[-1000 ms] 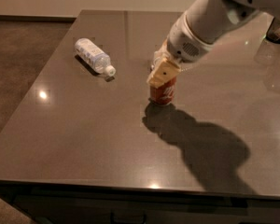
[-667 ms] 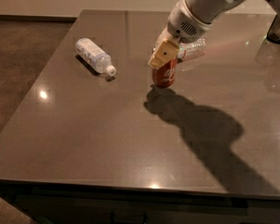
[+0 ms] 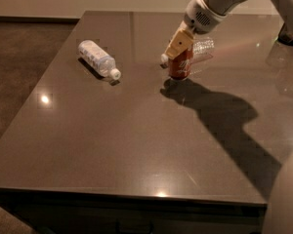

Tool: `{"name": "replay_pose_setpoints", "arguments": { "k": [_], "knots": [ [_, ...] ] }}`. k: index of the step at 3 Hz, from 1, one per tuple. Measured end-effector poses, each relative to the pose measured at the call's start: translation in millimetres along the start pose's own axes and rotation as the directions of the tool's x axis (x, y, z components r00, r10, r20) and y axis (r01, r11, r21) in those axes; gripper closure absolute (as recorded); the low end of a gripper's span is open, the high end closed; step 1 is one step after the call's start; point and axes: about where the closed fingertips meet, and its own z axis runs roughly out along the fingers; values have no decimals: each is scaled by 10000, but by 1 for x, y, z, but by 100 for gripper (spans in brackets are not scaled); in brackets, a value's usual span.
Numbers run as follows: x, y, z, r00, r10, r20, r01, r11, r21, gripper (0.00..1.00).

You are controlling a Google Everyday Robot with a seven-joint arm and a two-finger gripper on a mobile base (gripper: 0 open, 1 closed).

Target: Move coke can near water bottle

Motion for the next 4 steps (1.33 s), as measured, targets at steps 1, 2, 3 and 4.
{"name": "replay_pose_setpoints", "arguments": {
  "k": [1,2,3,4],
  "knots": [
    [8,-19,6,9988,427,223,-429,9990,96,88],
    [15,-33,15,9935,820,783,-836,9963,174,59],
    [18,-43,18,9916,876,948,-909,9954,306,26],
    [18,-44,15,9944,669,824,-701,9969,366,5]
  ]
}}
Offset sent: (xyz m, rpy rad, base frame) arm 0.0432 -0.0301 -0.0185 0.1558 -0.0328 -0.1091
